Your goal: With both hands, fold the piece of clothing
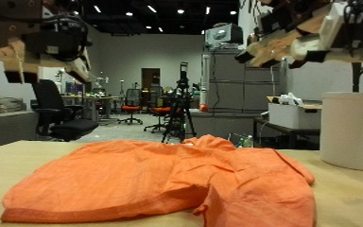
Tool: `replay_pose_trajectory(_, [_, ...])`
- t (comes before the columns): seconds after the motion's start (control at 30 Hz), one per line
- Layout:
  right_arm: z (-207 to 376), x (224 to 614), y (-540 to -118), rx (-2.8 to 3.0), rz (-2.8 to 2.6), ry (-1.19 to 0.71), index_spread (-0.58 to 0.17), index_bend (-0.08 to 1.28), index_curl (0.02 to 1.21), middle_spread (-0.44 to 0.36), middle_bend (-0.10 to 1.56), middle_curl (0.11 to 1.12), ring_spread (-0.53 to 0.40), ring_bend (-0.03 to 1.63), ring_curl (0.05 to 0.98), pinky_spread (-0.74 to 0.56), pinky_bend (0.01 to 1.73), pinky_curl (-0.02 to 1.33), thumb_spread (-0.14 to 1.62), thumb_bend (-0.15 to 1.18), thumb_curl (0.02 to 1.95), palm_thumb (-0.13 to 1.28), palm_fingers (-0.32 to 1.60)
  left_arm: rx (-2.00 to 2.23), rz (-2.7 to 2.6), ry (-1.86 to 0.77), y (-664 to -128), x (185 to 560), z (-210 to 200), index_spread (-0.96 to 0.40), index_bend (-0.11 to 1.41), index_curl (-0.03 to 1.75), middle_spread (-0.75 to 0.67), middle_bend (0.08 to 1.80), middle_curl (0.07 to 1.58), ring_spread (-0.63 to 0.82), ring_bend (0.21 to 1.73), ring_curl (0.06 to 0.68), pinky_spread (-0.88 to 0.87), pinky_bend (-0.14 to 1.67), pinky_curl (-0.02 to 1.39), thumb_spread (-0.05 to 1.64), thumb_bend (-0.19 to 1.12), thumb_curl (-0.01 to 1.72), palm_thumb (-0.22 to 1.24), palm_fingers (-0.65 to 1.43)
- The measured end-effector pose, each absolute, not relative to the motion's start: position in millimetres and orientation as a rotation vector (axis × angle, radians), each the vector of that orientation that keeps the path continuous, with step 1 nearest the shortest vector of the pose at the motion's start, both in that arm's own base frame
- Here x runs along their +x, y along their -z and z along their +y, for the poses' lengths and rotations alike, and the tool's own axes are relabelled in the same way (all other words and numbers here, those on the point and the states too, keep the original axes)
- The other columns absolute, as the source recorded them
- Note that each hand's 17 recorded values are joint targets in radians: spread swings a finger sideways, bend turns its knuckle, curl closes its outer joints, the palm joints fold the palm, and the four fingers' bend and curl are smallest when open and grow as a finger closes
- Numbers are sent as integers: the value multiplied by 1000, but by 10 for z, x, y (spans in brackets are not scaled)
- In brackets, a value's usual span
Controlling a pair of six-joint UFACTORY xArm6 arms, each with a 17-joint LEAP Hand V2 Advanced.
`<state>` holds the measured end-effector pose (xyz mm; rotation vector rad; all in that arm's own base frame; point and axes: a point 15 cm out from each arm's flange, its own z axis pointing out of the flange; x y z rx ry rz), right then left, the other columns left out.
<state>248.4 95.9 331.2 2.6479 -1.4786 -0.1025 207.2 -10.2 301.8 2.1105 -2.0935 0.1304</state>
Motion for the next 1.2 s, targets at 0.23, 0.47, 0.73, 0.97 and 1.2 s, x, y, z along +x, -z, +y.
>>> replay_pose_trajectory(0.23, [977, 2549, -3280, 2629, -1463, 120, -392, 176, 328, -87, 268, 384, 47, 388, 188, 354, 233, 226, 1259, -14, 259, 529, 520, 2002, -2235, 94, -2701, 2244, 3, -68, 169, 402, -8, 198, 312, 317, 464, 162, 249, 311, 269, 1041, -22, 390, 623, 346])
replay_pose_trajectory(0.47, [842, 2427, -3377, 2561, -1417, 160, -396, 180, 328, -88, 274, 385, 26, 406, 186, 355, 237, 223, 1253, -14, 260, 535, 528, 1861, -2373, 292, -2263, 2652, 39, 30, 49, 284, 54, 222, 295, 263, 574, 192, -68, 806, 396, 1041, -26, 388, 620, 306])
replay_pose_trajectory(0.73, [592, 2320, -3415, 2498, -1403, 123, -452, 174, 325, -130, 273, 386, -26, 418, 183, 322, 243, 220, 1223, -25, 248, 439, 508, 1847, -2608, 390, -2071, 2930, 388, -11, 146, 303, -46, 341, 353, 147, 606, 217, -40, 545, 339, 1031, -30, 381, 596, 243])
replay_pose_trajectory(0.97, [389, 2282, -3272, 2441, -1437, 177, -461, 182, 328, -142, 275, 389, -26, 422, 180, 317, 236, 216, 1206, -16, 253, 437, 505, 1770, -2538, 453, -1909, 2874, 564, -99, 239, 353, -144, 430, 404, 123, 479, 189, -36, 432, 309, 1017, -30, 372, 572, 261])
replay_pose_trajectory(1.2, [376, 2277, -3167, 2420, -1430, 210, -456, 183, 334, -121, 271, 388, 11, 427, 177, 330, 220, 211, 1208, -16, 254, 447, 501, 1737, -2441, 456, -1702, 2840, 680, -82, 201, 375, -152, 333, 399, 77, 514, 205, 8, 378, 291, 1014, -28, 366, 550, 266])
